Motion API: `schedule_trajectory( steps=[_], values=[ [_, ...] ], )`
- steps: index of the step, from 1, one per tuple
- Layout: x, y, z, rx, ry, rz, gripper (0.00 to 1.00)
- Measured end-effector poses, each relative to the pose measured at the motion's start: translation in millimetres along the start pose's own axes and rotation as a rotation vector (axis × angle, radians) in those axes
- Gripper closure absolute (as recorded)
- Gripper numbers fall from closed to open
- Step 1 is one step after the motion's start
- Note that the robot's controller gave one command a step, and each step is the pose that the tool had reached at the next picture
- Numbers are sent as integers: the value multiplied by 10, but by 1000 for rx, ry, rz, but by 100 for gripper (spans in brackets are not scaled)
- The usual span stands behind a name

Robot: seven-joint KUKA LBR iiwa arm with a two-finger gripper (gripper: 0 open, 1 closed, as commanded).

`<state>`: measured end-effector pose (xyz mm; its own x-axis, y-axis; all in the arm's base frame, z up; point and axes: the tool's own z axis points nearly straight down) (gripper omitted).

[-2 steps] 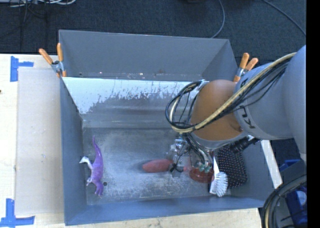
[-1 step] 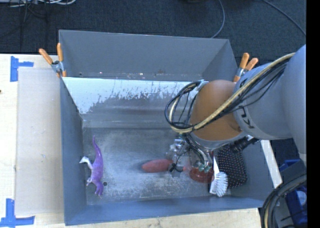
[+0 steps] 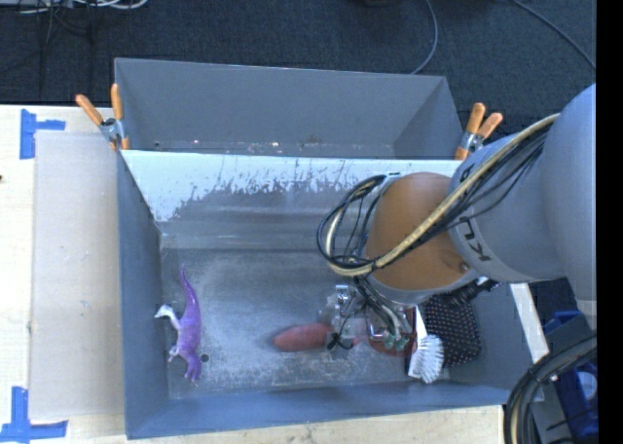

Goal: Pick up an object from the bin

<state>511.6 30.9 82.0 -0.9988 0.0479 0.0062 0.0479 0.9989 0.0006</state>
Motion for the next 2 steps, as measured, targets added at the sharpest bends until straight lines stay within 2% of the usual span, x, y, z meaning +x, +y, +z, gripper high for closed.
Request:
schedule_trajectory(
  steps=[1,2],
  values=[
    [-66,135,81,3,3,10,100],
    [-88,176,86,2,-3,-4,100]
  ],
)
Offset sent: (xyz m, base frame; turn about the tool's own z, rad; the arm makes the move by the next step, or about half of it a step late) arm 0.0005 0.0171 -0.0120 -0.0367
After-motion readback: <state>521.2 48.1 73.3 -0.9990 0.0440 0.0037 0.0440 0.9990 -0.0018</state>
